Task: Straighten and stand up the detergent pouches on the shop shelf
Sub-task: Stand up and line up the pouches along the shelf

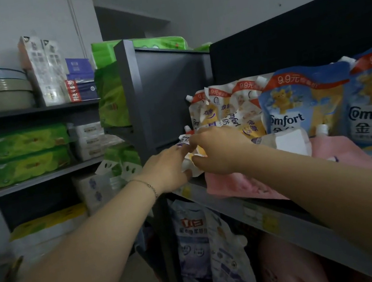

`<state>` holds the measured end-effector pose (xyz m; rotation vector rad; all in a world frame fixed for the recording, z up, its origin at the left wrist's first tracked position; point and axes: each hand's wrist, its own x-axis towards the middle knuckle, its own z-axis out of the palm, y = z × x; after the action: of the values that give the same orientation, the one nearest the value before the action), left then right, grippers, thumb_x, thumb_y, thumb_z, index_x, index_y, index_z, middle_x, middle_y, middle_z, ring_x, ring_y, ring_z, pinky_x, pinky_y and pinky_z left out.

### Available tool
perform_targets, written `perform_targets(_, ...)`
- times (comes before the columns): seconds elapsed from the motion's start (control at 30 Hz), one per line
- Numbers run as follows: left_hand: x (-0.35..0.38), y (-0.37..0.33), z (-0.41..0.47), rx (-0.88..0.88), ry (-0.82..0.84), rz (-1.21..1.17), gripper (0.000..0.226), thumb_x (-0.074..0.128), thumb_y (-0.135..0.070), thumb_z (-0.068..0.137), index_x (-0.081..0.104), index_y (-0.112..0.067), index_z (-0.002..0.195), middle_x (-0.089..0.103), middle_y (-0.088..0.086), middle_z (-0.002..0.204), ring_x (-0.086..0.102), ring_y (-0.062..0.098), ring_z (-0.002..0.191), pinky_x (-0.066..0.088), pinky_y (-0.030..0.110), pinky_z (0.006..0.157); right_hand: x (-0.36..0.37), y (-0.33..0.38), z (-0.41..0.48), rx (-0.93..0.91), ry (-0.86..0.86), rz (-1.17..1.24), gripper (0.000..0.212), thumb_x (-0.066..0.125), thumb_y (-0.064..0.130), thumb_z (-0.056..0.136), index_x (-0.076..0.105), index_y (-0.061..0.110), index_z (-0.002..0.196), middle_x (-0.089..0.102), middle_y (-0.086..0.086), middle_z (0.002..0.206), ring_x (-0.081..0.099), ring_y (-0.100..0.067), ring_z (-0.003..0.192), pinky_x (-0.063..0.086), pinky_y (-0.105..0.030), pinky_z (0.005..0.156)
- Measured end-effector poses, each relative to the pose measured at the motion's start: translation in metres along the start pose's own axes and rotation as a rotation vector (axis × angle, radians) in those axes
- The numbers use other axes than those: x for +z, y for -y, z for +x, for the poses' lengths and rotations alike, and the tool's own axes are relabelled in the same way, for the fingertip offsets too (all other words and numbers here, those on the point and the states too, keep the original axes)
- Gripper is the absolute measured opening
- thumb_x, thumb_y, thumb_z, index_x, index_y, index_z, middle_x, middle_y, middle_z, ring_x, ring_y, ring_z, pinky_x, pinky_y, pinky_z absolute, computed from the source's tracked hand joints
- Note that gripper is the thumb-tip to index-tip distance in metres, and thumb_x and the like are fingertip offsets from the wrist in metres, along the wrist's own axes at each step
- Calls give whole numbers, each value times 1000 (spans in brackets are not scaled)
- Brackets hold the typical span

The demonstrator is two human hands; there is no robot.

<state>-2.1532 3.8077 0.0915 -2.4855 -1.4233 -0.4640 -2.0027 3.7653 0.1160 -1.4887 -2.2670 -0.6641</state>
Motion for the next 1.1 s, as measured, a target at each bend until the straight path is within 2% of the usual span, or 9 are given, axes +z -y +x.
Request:
perform_targets(0.23,8,22,42,40,-21,-47,48,53,-33,94,38,-32,140,48,-2,135,52,23,115,35,29,79,15,-7,28,114,16,-19,31,42,28,97,59,20,123,57,-3,121,55,-23,105,31,-30,77)
perform_targets(0.37,17,38,63,70,-4,-153,38,51,-27,95,47,-29,132,52,-2,124,52,19,106,41,32,80,27,-10,43,195,82,-45,35,41,29,98,54,21,130,55,-4,125,53,-25,111,33,-32,79)
perform_targets(0.47,24,54,85,77,19,-178,29,49,-23,94,53,-23,122,53,2,112,53,23,103,46,38,85,41,-10,56,236,170,-108,34,42,32,98,53,20,128,50,-5,130,50,-26,116,37,-38,88)
perform_targets(0.57,31,62,109,-16,30,-221,32,45,-21,96,54,-17,127,57,10,121,53,29,109,47,44,92,53,-12,66,270,230,-122,37,42,32,97,48,19,132,48,-7,133,47,-28,122,37,-43,97)
perform_targets(0.77,44,52,138,-163,122,-343,31,44,-22,96,48,-7,123,55,15,123,53,32,113,46,39,96,68,-24,71,234,238,-145,45,43,34,96,43,17,137,46,-5,136,42,-26,127,36,-40,99)
perform_targets(0.83,49,51,145,-213,143,-416,34,44,-26,96,50,-6,123,57,14,120,56,32,110,48,39,95,73,-29,69,243,248,-111,47,43,37,96,42,20,140,45,-1,140,40,-24,130,33,-40,102)
perform_targets(0.97,56,52,158,-367,146,-572,35,46,-41,97,54,-10,109,57,11,103,60,28,93,51,32,79,78,-34,72,285,232,-65,43,41,35,96,43,23,138,48,-1,137,43,-25,124,35,-42,98)
perform_targets(1.03,60,54,168,-417,177,-636,35,47,-47,95,51,-13,102,57,9,98,60,27,90,51,31,79,80,-35,73,299,228,-58,43,42,35,96,42,24,138,49,-1,135,43,-25,123,34,-42,97)
perform_targets(1.1,64,55,177,-448,256,-742,40,48,-47,95,57,-10,108,61,8,95,61,26,93,51,32,86,80,-36,74,303,220,-44,45,44,37,95,42,25,139,49,0,134,42,-24,124,34,-43,98)
